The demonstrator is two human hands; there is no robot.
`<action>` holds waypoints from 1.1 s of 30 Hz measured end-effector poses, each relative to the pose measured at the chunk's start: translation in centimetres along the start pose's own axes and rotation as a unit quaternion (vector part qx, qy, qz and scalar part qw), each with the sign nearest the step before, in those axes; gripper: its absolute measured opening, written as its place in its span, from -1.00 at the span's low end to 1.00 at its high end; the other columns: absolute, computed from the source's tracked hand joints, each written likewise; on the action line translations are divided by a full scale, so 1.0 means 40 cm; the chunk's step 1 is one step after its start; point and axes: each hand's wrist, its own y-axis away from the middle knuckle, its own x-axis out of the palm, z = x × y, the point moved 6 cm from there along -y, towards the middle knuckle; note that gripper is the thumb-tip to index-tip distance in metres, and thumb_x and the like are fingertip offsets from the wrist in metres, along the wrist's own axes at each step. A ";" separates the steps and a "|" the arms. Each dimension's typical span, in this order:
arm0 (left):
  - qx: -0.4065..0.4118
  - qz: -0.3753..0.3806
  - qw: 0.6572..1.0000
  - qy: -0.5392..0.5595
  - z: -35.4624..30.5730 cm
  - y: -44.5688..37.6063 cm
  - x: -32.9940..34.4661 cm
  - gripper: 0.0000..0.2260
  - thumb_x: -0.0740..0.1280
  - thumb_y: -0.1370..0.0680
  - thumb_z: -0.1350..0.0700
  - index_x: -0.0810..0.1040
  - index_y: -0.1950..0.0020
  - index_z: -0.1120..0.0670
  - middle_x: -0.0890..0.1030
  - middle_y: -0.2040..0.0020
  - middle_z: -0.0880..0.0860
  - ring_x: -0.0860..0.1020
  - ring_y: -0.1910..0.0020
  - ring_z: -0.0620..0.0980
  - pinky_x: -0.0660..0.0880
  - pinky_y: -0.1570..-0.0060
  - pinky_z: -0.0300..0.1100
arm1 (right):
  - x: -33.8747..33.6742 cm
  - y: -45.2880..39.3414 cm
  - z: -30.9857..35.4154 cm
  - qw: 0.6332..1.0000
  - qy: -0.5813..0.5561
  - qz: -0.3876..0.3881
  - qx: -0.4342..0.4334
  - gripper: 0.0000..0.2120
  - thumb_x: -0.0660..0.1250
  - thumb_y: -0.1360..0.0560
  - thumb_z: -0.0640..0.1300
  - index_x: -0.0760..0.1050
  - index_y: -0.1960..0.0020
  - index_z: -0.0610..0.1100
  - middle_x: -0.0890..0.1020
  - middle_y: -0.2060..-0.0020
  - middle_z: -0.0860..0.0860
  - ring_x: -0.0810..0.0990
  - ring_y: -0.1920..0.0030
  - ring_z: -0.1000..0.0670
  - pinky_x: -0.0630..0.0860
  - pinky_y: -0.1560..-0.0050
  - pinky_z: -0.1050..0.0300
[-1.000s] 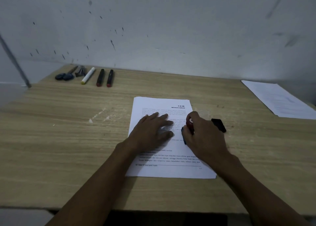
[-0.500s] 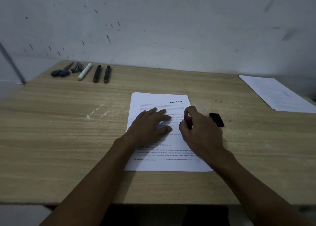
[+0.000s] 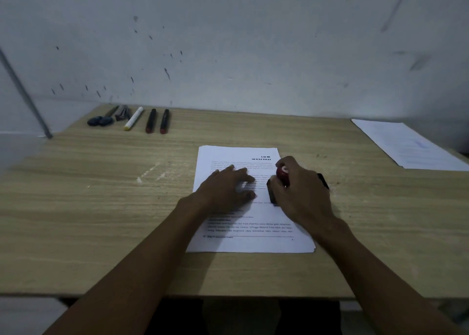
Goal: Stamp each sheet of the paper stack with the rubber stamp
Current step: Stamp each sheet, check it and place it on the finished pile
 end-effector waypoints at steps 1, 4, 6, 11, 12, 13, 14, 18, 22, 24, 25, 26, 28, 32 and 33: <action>-0.001 0.007 1.000 -0.003 -0.003 -0.002 -0.003 -0.55 0.28 -0.56 -0.14 0.38 -0.43 -0.07 0.23 -0.54 -0.07 0.04 -0.56 0.03 0.05 -0.49 0.07 | -0.020 -0.003 -0.007 0.999 -0.029 -0.016 0.013 -0.84 0.27 -0.54 -0.02 0.44 -0.10 -0.01 0.67 0.15 0.01 0.63 0.14 -0.09 0.58 0.13 -0.06; -0.015 0.026 0.999 -0.012 0.001 -0.007 -0.008 -0.55 0.31 -0.55 -0.12 0.39 -0.42 -0.07 0.22 -0.55 -0.05 0.00 -0.57 0.05 0.03 -0.49 0.12 | -0.065 -0.022 -0.041 0.992 -0.105 -0.052 0.056 -0.87 0.30 -0.51 0.02 0.46 -0.05 0.07 0.65 0.10 0.06 0.61 0.07 -0.09 0.58 0.05 -0.09; -0.019 0.022 1.000 -0.010 -0.009 -0.010 -0.014 -0.55 0.32 -0.55 -0.10 0.38 -0.43 -0.05 0.21 -0.55 -0.04 0.00 -0.57 0.04 0.02 -0.50 0.09 | -0.092 -0.037 -0.072 0.990 -0.111 -0.060 0.068 -0.88 0.31 -0.50 0.02 0.46 -0.03 0.07 0.65 0.08 0.07 0.60 0.02 -0.09 0.56 0.00 -0.09; 0.006 -0.073 0.996 0.052 -0.076 -0.007 -0.061 -0.58 0.31 -0.57 -0.06 0.41 -0.41 0.00 0.34 -0.48 0.00 0.26 -0.47 0.03 0.16 -0.36 -0.17 | -0.140 -0.058 -0.178 0.987 -0.091 -0.064 0.118 -0.87 0.35 -0.48 -0.03 0.52 -0.03 0.04 0.65 -0.01 0.02 0.60 -0.06 -0.09 0.54 -0.06 -0.03; 0.007 -0.083 0.994 0.066 -0.083 -0.007 -0.067 -0.59 0.33 -0.56 -0.05 0.42 -0.40 0.00 0.36 -0.48 0.00 0.28 -0.46 0.01 0.17 -0.35 -0.19 | -0.142 -0.059 -0.200 0.986 -0.085 -0.061 0.130 -0.86 0.35 -0.47 -0.03 0.52 -0.03 0.05 0.65 -0.01 0.01 0.60 -0.06 -0.10 0.53 -0.05 -0.02; 0.011 -0.091 0.993 0.074 -0.090 -0.007 -0.071 -0.59 0.34 -0.56 -0.05 0.44 -0.38 0.00 0.36 -0.48 -0.01 0.28 -0.46 0.00 0.17 -0.35 -0.20 | -0.145 -0.060 -0.217 0.985 -0.081 -0.057 0.140 -0.85 0.35 -0.47 -0.03 0.53 -0.03 0.05 0.65 -0.01 -0.01 0.59 -0.06 -0.11 0.53 -0.03 -0.01; 0.013 -0.097 0.992 0.077 -0.097 -0.009 -0.074 -0.60 0.34 -0.55 -0.04 0.46 -0.37 0.00 0.36 -0.48 -0.01 0.28 -0.46 -0.01 0.16 -0.35 -0.21 | -0.147 -0.060 -0.232 0.985 -0.075 -0.051 0.149 -0.84 0.35 -0.46 -0.03 0.53 -0.04 0.05 0.64 -0.01 -0.02 0.59 -0.05 -0.12 0.52 -0.02 0.01; 0.022 -0.119 0.989 0.085 -0.115 -0.017 -0.078 -0.62 0.35 -0.55 -0.01 0.49 -0.35 0.04 0.42 -0.44 -0.01 0.32 -0.44 -0.03 0.17 -0.33 -0.25 | -0.146 -0.068 -0.260 0.984 -0.061 -0.040 0.163 -0.78 0.34 -0.47 -0.04 0.54 -0.12 0.04 0.64 -0.02 -0.03 0.59 0.05 -0.07 0.52 -0.04 0.00; 0.014 -0.129 0.987 0.092 -0.105 -0.023 -0.070 -0.64 0.36 -0.54 -0.02 0.50 -0.33 0.01 0.43 -0.42 -0.03 0.32 -0.44 -0.02 0.17 -0.38 -0.17 | -0.129 -0.082 -0.255 0.985 -0.055 -0.029 0.161 -0.76 0.33 -0.46 -0.02 0.53 -0.13 0.08 0.64 -0.03 -0.03 0.58 -0.02 -0.10 0.54 -0.06 -0.03; 0.014 -0.142 0.985 0.094 -0.098 -0.025 -0.071 -0.64 0.37 -0.53 -0.02 0.51 -0.31 0.00 0.45 -0.40 -0.04 0.33 -0.42 -0.04 0.17 -0.34 -0.23 | -0.119 -0.090 -0.248 0.986 -0.053 -0.015 0.158 -0.72 0.33 -0.46 0.00 0.53 -0.17 0.09 0.64 -0.09 -0.02 0.57 -0.11 -0.11 0.54 -0.09 -0.05; 0.015 -0.151 0.984 0.096 -0.096 -0.024 -0.074 -0.65 0.38 -0.53 -0.01 0.52 -0.30 0.01 0.47 -0.39 -0.04 0.35 -0.41 -0.04 0.16 -0.32 -0.27 | -0.112 -0.092 -0.246 0.986 -0.050 -0.009 0.157 -0.70 0.33 -0.46 0.00 0.52 -0.19 0.10 0.63 -0.12 -0.01 0.57 -0.12 -0.11 0.54 -0.10 -0.05; 0.018 -0.161 0.982 0.099 -0.093 -0.023 -0.079 -0.66 0.39 -0.52 0.01 0.53 -0.29 0.02 0.49 -0.37 -0.04 0.37 -0.40 -0.05 0.16 -0.30 -0.29 | -0.107 -0.094 -0.244 0.987 -0.044 -0.002 0.157 -0.68 0.33 -0.46 0.00 0.52 -0.22 0.10 0.62 -0.13 -0.01 0.57 -0.12 -0.10 0.54 -0.10 -0.05; 0.023 -0.179 0.978 0.104 -0.087 -0.021 -0.089 -0.68 0.41 -0.52 0.04 0.55 -0.26 0.04 0.53 -0.33 -0.04 0.40 -0.37 -0.06 0.18 -0.28 -0.33 | -0.097 -0.096 -0.244 0.987 -0.030 0.005 0.155 -0.65 0.34 -0.47 -0.01 0.51 -0.25 0.09 0.62 -0.15 -0.02 0.57 -0.13 -0.11 0.54 -0.10 -0.05; 0.024 -0.202 0.973 0.109 -0.077 -0.016 -0.106 -0.70 0.42 -0.51 0.07 0.57 -0.23 0.06 0.56 -0.28 -0.04 0.44 -0.32 -0.09 0.16 -0.18 -0.45 | -0.095 -0.102 -0.244 0.989 -0.009 -0.003 0.148 -0.63 0.35 -0.48 -0.02 0.50 -0.29 0.09 0.62 -0.17 -0.03 0.57 -0.14 -0.13 0.53 -0.09 -0.03; 0.024 -0.205 0.972 0.108 -0.075 -0.015 -0.107 -0.70 0.42 -0.51 0.08 0.57 -0.23 0.06 0.57 -0.27 -0.04 0.45 -0.31 -0.09 0.16 -0.18 -0.45 | -0.094 -0.104 -0.244 0.989 -0.004 -0.004 0.147 -0.63 0.34 -0.48 -0.02 0.50 -0.29 0.09 0.61 -0.17 -0.03 0.57 -0.14 -0.13 0.53 -0.09 -0.03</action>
